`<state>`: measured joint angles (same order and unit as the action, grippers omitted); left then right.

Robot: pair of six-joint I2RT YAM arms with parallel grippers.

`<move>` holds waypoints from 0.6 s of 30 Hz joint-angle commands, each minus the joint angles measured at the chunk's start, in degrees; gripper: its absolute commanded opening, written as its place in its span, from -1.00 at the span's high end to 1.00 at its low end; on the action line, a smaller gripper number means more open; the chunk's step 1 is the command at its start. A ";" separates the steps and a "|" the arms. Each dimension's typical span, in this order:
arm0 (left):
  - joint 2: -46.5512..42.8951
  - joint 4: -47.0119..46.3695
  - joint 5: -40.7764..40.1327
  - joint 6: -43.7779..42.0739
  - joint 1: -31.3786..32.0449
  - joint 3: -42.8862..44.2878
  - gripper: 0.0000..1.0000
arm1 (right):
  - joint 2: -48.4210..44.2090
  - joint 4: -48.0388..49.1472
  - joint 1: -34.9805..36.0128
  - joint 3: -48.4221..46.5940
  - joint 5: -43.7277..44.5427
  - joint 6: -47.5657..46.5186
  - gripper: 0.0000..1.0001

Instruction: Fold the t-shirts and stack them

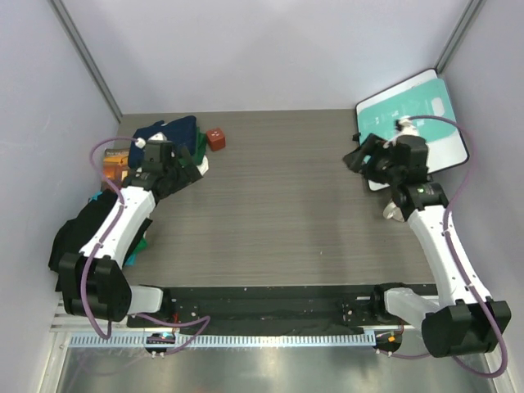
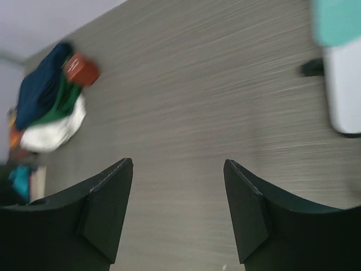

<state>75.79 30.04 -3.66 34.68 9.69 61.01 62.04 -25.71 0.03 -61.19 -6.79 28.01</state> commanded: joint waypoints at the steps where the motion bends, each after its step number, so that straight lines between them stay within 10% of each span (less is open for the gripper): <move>1: -0.91 -2.01 -3.72 4.52 -4.24 1.29 -0.86 | -1.05 6.20 10.42 3.34 -8.95 0.03 -0.44; 7: 3.23 2.92 -3.28 3.47 -4.33 8.77 -0.84 | -7.28 0.67 8.24 5.90 10.99 -2.86 -0.61; 13: 4.70 0.37 -5.75 5.04 -6.78 7.97 -0.86 | -3.77 4.09 8.05 6.78 -11.64 1.76 -0.53; 18: 13.32 4.06 -5.39 4.26 -9.51 17.09 -0.86 | -5.08 7.35 8.14 10.56 -13.17 2.41 -0.53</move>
<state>83.57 33.23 -7.94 38.70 2.20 70.81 57.82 -20.99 8.03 -52.21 -14.57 29.30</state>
